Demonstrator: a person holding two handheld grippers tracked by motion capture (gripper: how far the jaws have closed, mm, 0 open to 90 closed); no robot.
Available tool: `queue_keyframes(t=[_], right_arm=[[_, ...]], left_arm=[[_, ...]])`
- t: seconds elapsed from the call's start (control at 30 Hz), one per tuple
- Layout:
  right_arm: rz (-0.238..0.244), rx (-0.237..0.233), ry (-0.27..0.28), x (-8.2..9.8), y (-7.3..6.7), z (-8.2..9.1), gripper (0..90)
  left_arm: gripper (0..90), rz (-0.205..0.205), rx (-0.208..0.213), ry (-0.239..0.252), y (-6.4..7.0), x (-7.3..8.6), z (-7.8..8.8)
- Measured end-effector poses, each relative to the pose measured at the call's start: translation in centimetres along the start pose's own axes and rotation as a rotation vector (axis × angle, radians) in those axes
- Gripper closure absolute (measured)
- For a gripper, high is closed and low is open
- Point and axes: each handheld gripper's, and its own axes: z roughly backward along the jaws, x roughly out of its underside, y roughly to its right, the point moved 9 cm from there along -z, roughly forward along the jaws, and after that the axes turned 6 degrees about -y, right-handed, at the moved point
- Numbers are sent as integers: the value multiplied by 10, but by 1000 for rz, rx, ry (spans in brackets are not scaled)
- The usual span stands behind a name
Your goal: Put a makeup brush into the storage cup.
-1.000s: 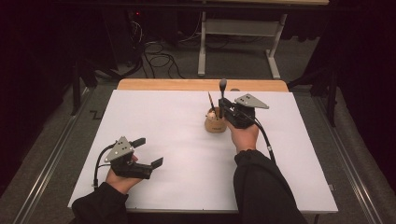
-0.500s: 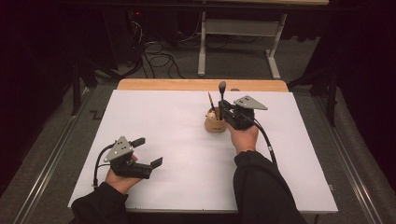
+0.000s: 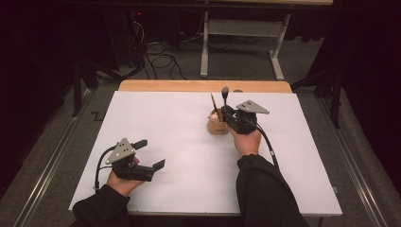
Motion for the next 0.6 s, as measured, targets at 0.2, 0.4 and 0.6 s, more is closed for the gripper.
queue_keyframes(t=[0.2, 0.4, 0.6], right_arm=[[-2, 11, -25, 4, 1, -3, 798], [-23, 31, -9, 0, 5, 1, 675], [-23, 33, -11, -1, 7, 5, 670]], left_arm=[[4, -3, 0, 0, 0, 0, 0], [4, 0, -1, 1, 0, 0, 0], [4, -3, -1, 0, 0, 0, 0]])
